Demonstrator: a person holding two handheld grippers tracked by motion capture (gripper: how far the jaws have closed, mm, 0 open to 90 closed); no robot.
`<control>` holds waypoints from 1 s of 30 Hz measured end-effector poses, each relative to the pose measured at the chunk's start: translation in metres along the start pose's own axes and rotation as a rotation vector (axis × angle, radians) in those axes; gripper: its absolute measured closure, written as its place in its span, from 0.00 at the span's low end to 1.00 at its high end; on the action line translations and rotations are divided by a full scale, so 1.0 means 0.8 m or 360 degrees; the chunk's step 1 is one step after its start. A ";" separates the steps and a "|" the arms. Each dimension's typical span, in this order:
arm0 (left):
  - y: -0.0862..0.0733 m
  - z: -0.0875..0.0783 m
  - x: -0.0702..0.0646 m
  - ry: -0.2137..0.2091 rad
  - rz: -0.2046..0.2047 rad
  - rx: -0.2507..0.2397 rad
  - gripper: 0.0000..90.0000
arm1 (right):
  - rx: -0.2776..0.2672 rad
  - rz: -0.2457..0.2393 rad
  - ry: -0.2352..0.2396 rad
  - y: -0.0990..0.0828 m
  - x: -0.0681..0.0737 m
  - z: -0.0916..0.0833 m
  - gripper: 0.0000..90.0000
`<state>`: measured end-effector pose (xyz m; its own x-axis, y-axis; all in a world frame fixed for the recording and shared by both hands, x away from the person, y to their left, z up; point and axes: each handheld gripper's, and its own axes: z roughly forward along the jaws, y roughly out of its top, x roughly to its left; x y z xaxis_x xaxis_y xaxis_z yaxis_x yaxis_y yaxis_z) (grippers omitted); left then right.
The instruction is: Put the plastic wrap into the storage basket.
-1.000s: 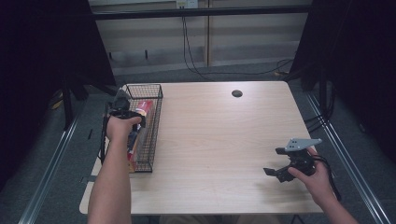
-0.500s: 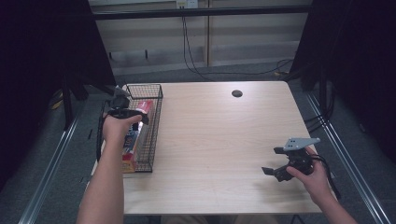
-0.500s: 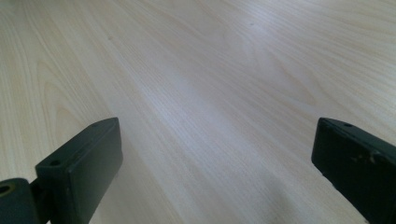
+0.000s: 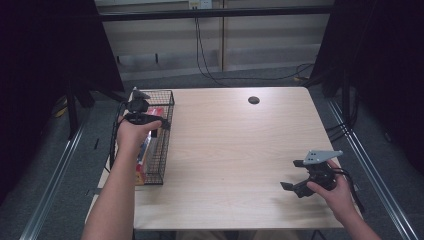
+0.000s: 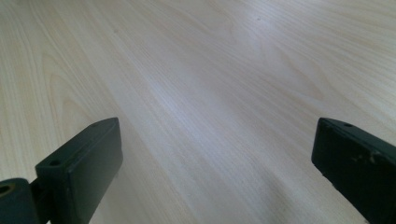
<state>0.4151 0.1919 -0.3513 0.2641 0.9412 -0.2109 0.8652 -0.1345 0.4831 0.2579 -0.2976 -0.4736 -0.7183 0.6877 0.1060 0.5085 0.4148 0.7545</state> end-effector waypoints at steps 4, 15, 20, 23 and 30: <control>0.001 -0.001 -0.014 -0.0043 0.0044 -0.0010 0.16 | 0.0007 -0.0011 -0.0007 0.000 -0.001 0.001 0.02; -0.003 -0.004 -0.052 -0.0157 0.0121 -0.0051 0.16 | 0.0001 -0.0006 -0.0007 -0.002 0.004 -0.005 0.02; -0.006 0.002 -0.070 -0.0203 0.0161 -0.0063 0.15 | 0.0001 0.0001 -0.0003 -0.001 0.003 -0.004 0.02; -0.008 0.005 -0.077 -0.0222 0.0185 -0.0057 0.15 | 0.0004 0.0005 -0.0003 -0.001 0.004 -0.004 0.02; -0.013 0.011 -0.092 -0.0258 0.0226 -0.0063 0.16 | 0.0004 -0.0010 -0.0003 -0.002 0.004 -0.004 0.02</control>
<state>0.3902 0.1212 -0.3482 0.4500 0.8511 -0.2705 0.7978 -0.2471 0.5500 0.2534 -0.2981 -0.4725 -0.7205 0.6861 0.1004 0.5054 0.4205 0.7535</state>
